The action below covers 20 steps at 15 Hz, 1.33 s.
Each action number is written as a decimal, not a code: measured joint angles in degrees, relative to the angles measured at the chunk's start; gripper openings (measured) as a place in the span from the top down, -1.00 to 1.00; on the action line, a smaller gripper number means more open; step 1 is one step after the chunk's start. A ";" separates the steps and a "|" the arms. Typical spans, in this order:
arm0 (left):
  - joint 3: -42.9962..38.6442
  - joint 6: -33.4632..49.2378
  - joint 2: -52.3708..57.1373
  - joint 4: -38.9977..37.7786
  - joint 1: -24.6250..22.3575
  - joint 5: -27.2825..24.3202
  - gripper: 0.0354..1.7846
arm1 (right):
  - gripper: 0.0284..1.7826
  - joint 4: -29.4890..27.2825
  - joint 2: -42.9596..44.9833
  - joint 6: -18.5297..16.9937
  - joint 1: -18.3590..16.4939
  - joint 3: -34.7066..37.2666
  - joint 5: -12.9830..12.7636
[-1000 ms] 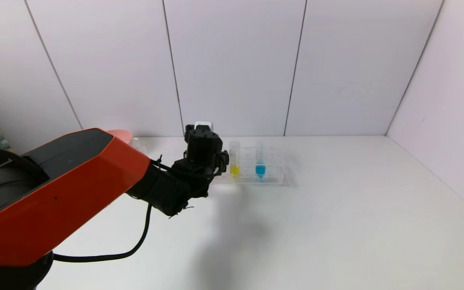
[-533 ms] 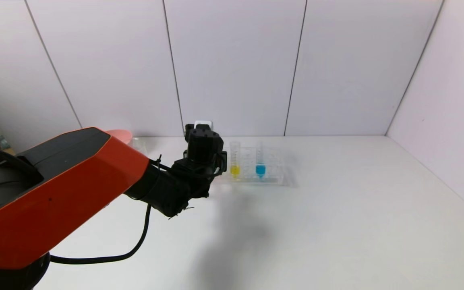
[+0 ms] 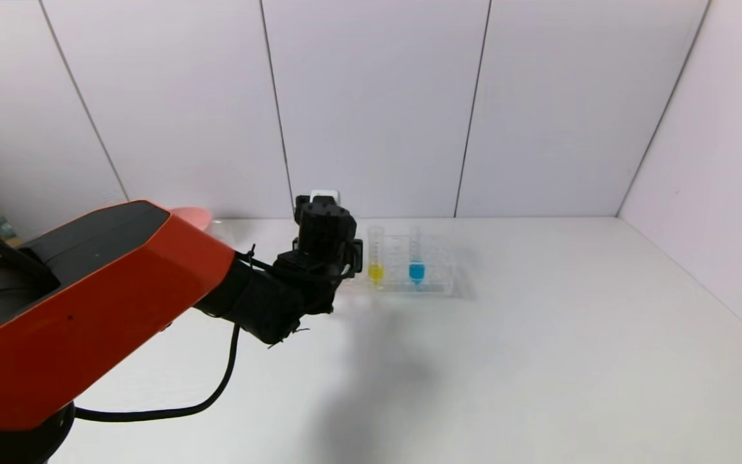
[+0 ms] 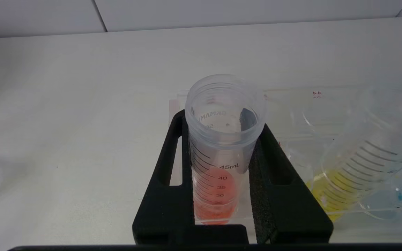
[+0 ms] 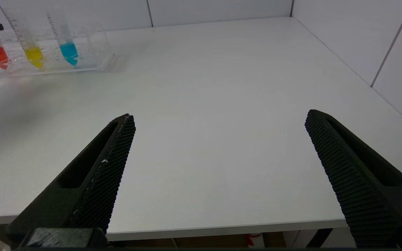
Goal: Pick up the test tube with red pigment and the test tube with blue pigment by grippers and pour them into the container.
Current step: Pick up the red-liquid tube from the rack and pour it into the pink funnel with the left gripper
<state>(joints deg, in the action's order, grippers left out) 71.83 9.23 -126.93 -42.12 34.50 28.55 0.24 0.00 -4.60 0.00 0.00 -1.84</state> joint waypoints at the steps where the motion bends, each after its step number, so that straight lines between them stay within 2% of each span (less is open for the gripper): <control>1: 0.52 -0.74 0.74 0.06 0.00 0.00 0.51 | -0.99 0.00 0.00 0.02 0.00 0.00 0.02; 6: 3.01 -3.22 4.30 3.60 -0.02 0.02 0.51 | -0.99 0.00 0.00 0.00 0.00 0.00 0.00; 16: 3.08 -3.69 7.44 4.58 -0.05 -0.06 0.51 | -0.99 0.00 0.00 0.02 0.02 0.00 0.00; 18: 1.73 -3.50 9.62 7.45 -0.16 -1.32 0.51 | -0.99 0.00 0.00 0.00 0.00 0.00 0.00; 20: -2.04 -3.67 13.31 10.12 -0.57 -5.12 0.51 | -0.99 0.00 0.00 0.02 0.00 0.00 0.00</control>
<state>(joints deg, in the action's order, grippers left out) 69.79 5.56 -113.62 -32.00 33.93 23.43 0.24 0.00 -4.57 0.00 0.00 -1.84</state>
